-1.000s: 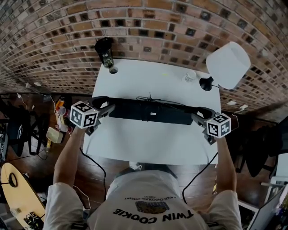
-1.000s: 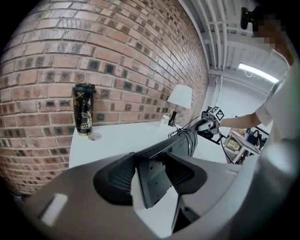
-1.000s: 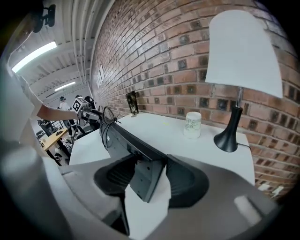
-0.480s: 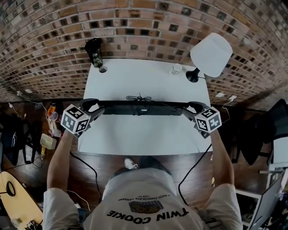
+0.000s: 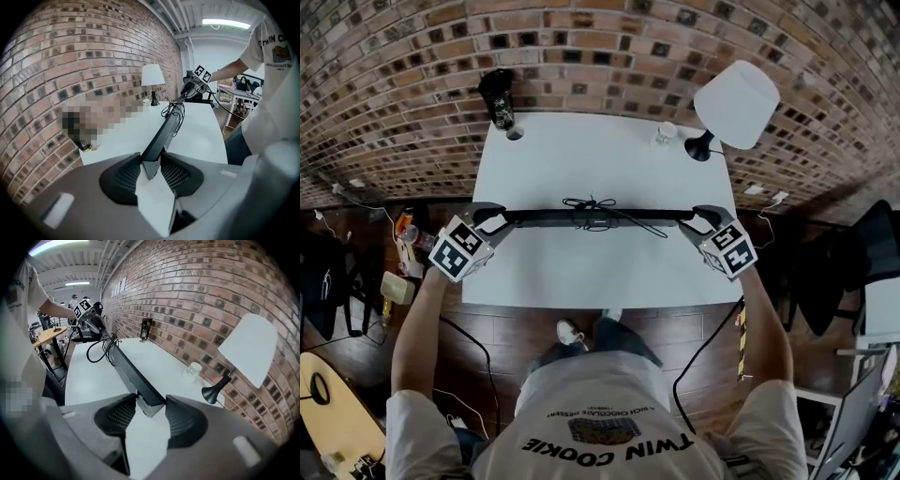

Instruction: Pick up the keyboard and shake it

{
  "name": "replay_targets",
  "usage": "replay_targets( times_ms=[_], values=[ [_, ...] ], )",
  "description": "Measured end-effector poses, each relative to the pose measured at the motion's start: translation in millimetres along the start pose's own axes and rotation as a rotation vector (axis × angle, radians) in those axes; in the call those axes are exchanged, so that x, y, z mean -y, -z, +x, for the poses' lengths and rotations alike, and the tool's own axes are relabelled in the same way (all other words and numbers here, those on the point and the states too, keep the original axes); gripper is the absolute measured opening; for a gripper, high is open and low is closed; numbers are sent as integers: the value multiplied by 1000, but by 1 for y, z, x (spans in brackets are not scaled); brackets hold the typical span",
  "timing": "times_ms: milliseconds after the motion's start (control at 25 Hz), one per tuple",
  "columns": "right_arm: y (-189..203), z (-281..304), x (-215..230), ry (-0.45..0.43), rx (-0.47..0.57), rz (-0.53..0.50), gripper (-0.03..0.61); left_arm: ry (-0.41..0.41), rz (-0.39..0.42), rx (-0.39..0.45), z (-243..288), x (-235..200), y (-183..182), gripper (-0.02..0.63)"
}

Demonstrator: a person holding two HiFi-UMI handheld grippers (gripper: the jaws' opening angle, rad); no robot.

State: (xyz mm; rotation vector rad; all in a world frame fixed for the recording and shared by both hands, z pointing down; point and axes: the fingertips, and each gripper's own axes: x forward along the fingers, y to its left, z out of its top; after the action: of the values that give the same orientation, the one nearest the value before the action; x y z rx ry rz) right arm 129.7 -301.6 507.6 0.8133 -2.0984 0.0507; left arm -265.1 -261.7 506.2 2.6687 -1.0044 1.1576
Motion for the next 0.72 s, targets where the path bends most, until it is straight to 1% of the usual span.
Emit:
replay_targets(
  times_ms=[200, 360, 560, 600, 720],
  values=[
    [7, -6, -17, 14, -50, -142, 187, -25, 102, -45, -3, 11, -2, 143],
    [13, -11, -25, 38, -61, -252, 172, -57, 156, -100, -6, 19, -1, 141],
    [22, -14, -35, 80, -76, -375, 154, -102, 175, -162, -9, 35, 9, 140],
    [23, -15, -36, 88, -78, -401, 126, -114, 173, -170, -10, 36, 10, 140],
    [28, -15, -39, 110, -78, -443, 123, -154, 168, -189, -10, 39, 9, 143]
  ],
)
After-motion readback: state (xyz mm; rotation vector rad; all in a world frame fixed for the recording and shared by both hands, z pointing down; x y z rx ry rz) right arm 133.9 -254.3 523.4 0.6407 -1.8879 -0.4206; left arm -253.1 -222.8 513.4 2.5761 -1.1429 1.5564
